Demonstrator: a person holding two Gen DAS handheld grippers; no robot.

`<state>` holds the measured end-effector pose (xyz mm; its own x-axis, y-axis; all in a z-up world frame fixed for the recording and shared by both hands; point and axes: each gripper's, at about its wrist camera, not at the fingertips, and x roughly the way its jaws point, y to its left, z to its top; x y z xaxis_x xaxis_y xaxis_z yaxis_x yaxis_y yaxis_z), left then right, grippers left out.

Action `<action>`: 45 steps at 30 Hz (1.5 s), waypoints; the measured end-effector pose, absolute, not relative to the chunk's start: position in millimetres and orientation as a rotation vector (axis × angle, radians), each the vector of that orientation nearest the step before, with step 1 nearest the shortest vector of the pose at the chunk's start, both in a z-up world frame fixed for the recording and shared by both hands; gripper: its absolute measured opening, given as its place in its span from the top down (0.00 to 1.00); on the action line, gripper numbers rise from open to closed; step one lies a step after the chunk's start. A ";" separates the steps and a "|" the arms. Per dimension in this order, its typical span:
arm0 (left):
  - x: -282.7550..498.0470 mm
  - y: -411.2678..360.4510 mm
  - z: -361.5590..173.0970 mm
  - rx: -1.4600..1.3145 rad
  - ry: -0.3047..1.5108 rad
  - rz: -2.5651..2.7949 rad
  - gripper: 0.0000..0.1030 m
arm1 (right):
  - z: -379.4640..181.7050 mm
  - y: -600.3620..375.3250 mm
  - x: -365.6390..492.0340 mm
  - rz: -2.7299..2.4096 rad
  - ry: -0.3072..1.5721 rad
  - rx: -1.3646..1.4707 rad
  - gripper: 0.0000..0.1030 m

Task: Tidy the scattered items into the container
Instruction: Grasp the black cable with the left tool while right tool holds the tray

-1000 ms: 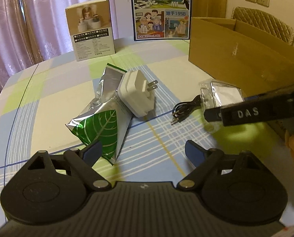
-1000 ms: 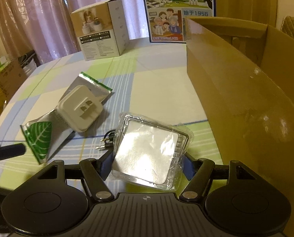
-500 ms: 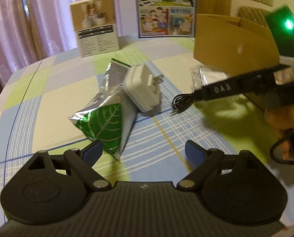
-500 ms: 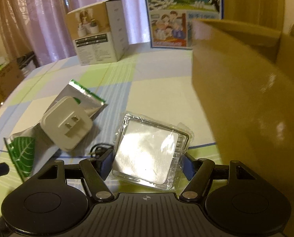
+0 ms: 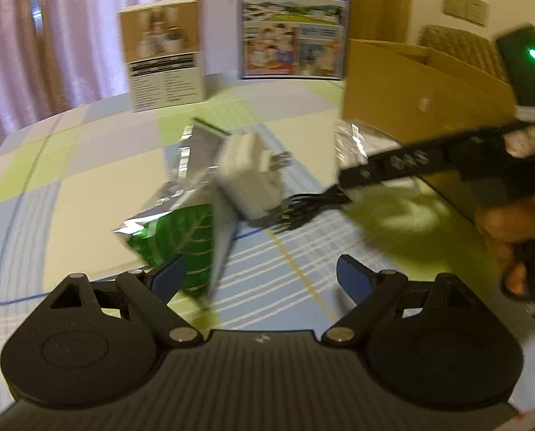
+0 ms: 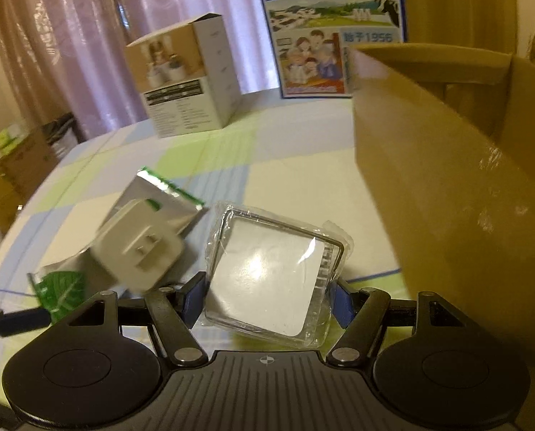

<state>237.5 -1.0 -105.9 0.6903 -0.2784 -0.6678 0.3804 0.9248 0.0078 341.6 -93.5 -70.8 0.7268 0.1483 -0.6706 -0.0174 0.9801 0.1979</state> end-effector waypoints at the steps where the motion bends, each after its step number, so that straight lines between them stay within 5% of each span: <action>1: 238.2 -3.7 -108.0 0.163 0.720 -0.391 0.15 | -72.9 -94.0 343.9 0.090 0.755 0.178 0.36; 27: 282.5 -30.9 -132.1 0.252 0.716 -0.434 0.16 | -75.1 -89.2 350.7 0.213 0.792 0.253 0.36; 34: 292.9 -33.5 -136.9 0.193 0.750 -0.459 0.43 | -77.7 -87.7 352.4 0.212 0.802 0.250 0.36; 36: 292.0 -33.4 -135.0 0.174 0.761 -0.464 0.70 | -77.4 -87.3 351.2 0.210 0.803 0.250 0.36; 38: 290.0 -33.8 -132.5 0.170 0.777 -0.444 0.79 | -75.7 -87.0 349.4 0.211 0.804 0.252 0.36; 45: 265.2 -31.4 -125.4 0.171 0.836 -0.358 0.82 | -64.7 -81.9 328.7 0.201 0.818 0.220 0.36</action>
<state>265.2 -31.4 -125.4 0.6149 -0.2421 -0.7505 0.3755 0.9268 0.0087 328.7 -81.9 -64.7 0.6669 0.2609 -0.6980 -0.0921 0.9584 0.2702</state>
